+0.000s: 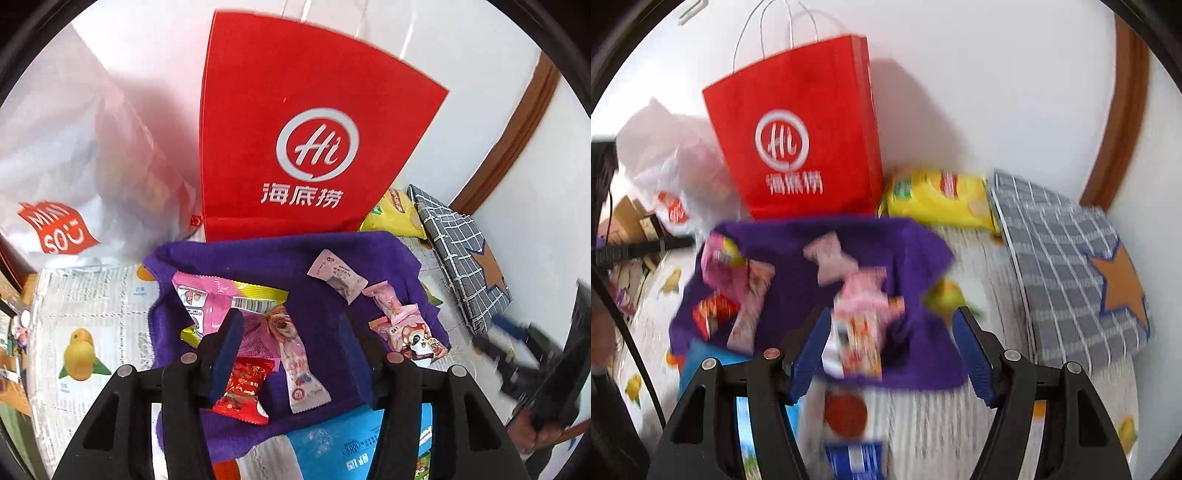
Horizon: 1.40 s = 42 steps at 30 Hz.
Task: Organize snacks
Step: 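Grasp the blue packet with the right tool while the left withdraws from the towel, then grasp the yellow chip bag with the left tool while the right holds the blue packet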
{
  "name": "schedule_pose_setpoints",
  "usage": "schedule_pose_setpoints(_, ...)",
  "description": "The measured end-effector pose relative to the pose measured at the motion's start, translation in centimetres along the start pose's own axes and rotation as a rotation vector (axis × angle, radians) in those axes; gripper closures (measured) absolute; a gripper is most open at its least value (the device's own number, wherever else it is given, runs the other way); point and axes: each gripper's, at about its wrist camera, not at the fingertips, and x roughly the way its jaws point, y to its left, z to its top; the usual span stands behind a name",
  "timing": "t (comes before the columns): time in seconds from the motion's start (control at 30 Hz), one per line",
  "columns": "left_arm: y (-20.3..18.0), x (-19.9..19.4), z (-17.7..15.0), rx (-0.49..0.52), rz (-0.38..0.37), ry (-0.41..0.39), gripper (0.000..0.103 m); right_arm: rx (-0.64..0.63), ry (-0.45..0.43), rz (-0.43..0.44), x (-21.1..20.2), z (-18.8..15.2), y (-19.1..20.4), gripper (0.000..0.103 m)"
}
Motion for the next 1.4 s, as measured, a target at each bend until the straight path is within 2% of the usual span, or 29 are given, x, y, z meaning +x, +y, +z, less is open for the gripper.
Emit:
schedule_pose_setpoints(0.03,-0.2,-0.6,0.0,0.003,0.003,-0.014,0.049,-0.012,0.026,-0.003,0.0,-1.1,-0.1,0.046)
schedule_pose_setpoints(0.13,-0.8,-2.4,-0.4,0.012,0.011,-0.049,0.045,-0.018,0.087,0.016,0.2,-3.9,-0.3,0.051)
schedule_pose_setpoints(0.33,-1.4,-4.1,-2.9,0.024,0.022,-0.048,0.043,-0.04,0.195,0.128,1.1,-8.4,0.4,0.052)
schedule_pose_setpoints(0.5,-0.4,-4.5,-6.2,0.004,0.057,-0.014,0.043,-0.051,0.245,0.147,2.7,-10.0,0.9,0.052)
schedule_pose_setpoints(0.57,0.4,-4.5,-7.8,-0.015,0.063,0.007,0.043,-0.041,0.272,0.179,3.4,-10.3,0.9,0.051)
schedule_pose_setpoints(0.63,1.3,-4.5,-9.3,-0.042,0.073,0.025,0.043,-0.074,0.258,0.17,3.4,-10.3,1.3,0.05)
schedule_pose_setpoints(0.77,2.4,-4.7,-11.1,-0.077,0.088,0.045,0.043,-0.175,0.244,0.095,3.8,-10.5,2.9,0.05)
schedule_pose_setpoints(0.87,2.4,-5.0,-12.3,-0.075,0.096,0.053,0.043,-0.221,0.221,0.077,3.6,-10.7,3.3,0.056)
schedule_pose_setpoints(0.93,2.1,-5.2,-13.0,-0.063,0.1,0.057,0.043,-0.205,0.211,0.068,3.3,-10.9,2.8,0.06)
schedule_pose_setpoints(1.03,1.3,-5.3,-14.2,-0.039,0.098,0.063,0.043,-0.168,0.183,0.034,2.5,-11.4,1.7,0.061)
schedule_pose_setpoints(1.17,0.2,-5.0,-16.1,-0.021,0.088,0.082,0.043,-0.096,0.147,0.03,0.5,-12.2,0.0,0.061)
schedule_pose_setpoints(1.4,-2.1,-5.0,-19.2,0.022,0.064,0.117,0.043,-0.043,0.107,0.0,-2.5,-14.1,-1.5,0.061)
